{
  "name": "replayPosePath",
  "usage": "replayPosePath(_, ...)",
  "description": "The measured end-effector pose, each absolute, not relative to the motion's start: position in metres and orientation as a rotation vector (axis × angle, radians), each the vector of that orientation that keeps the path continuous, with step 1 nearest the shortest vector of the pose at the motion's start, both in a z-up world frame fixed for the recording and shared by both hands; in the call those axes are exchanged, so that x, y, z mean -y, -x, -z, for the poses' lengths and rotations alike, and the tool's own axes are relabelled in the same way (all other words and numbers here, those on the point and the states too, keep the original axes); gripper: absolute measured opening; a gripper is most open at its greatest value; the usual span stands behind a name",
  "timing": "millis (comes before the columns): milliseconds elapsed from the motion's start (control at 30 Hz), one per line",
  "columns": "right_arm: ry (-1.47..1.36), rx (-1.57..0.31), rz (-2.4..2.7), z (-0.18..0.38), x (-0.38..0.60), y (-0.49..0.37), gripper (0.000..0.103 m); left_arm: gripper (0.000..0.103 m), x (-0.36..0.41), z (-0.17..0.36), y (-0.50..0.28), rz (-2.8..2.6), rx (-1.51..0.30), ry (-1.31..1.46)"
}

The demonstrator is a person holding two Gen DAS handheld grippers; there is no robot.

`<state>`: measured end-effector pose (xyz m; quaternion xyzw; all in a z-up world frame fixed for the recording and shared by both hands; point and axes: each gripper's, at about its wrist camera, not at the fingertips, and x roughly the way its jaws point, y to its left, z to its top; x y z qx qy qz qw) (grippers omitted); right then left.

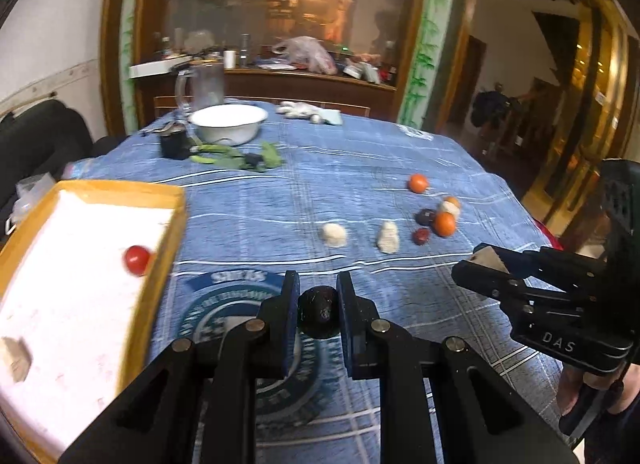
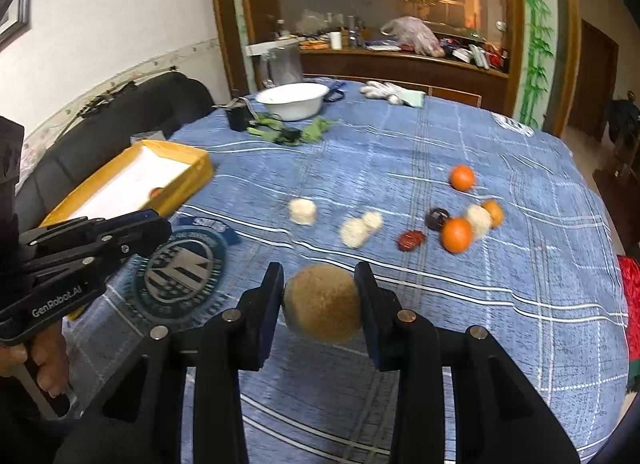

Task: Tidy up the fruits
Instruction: 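Carry the black ball in the left tool while the right tool carries the tan ball to the tray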

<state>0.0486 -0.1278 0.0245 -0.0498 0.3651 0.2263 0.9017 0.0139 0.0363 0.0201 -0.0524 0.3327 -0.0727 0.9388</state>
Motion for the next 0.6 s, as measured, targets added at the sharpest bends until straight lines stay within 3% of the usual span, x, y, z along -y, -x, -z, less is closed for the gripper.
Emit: replayPosePath(600, 0.152, -0.695, -0.667, -0.048, 0.024, -0.039, 0.039, 0.017, -0.144, -0.032, 0.020, -0.177, -0.661, 0.214)
